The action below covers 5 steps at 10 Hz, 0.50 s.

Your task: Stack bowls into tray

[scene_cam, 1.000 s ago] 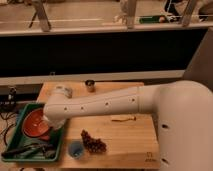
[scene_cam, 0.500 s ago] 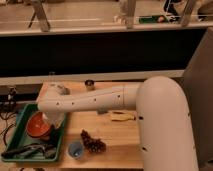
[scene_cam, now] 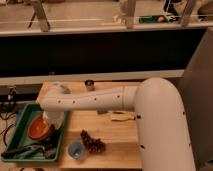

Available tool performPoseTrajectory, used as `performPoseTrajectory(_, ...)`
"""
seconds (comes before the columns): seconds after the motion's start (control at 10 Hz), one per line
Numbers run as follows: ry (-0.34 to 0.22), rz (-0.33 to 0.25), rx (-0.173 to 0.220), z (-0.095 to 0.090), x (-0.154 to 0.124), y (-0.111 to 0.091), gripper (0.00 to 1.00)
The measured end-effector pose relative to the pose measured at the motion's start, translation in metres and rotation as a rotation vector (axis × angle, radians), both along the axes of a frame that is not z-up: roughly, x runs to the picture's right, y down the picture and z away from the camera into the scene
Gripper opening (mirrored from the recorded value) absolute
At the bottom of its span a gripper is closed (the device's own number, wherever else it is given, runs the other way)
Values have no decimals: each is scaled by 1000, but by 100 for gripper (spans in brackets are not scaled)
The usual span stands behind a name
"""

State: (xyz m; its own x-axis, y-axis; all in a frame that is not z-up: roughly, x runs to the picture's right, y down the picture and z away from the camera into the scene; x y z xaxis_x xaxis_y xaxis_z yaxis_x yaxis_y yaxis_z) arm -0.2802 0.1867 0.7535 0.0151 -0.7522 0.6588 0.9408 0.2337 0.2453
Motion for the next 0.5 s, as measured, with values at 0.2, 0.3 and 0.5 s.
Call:
performPoseTrajectory(0.2,-8,22,-6,-1,1,-2,80)
performPoseTrajectory(0.3,-12,38,-9,-2,2,-4,80)
performPoseTrajectory(0.5,9,139,23,-11,13,-18,80)
